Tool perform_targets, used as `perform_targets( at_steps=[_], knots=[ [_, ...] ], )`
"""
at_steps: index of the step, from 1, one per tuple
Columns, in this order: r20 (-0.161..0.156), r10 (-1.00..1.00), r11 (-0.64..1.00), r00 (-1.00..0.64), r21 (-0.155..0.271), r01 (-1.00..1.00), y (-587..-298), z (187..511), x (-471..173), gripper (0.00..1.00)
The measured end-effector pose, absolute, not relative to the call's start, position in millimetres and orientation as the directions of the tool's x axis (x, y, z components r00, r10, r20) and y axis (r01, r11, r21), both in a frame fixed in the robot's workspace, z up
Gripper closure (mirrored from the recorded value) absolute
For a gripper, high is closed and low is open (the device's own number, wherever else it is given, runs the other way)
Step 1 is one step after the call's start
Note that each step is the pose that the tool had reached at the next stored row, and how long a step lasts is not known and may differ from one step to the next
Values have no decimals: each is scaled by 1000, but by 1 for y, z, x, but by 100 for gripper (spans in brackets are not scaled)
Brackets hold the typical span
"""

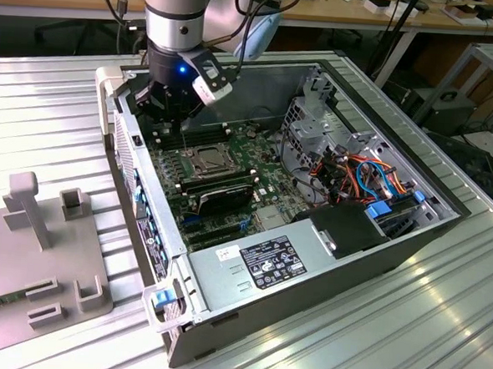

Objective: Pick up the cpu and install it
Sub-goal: 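Install the first cpu locking lever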

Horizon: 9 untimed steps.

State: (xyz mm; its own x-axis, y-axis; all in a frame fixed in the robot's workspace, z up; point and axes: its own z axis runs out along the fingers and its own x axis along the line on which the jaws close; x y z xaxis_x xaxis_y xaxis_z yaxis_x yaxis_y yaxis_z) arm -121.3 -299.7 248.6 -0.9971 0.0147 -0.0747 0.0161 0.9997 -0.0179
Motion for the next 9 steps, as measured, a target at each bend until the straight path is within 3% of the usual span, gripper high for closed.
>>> perform_targets(
  at_steps=[9],
  knots=[
    [-75,15,1000,-997,-18,16,-300,248,-113,89]
  ],
)
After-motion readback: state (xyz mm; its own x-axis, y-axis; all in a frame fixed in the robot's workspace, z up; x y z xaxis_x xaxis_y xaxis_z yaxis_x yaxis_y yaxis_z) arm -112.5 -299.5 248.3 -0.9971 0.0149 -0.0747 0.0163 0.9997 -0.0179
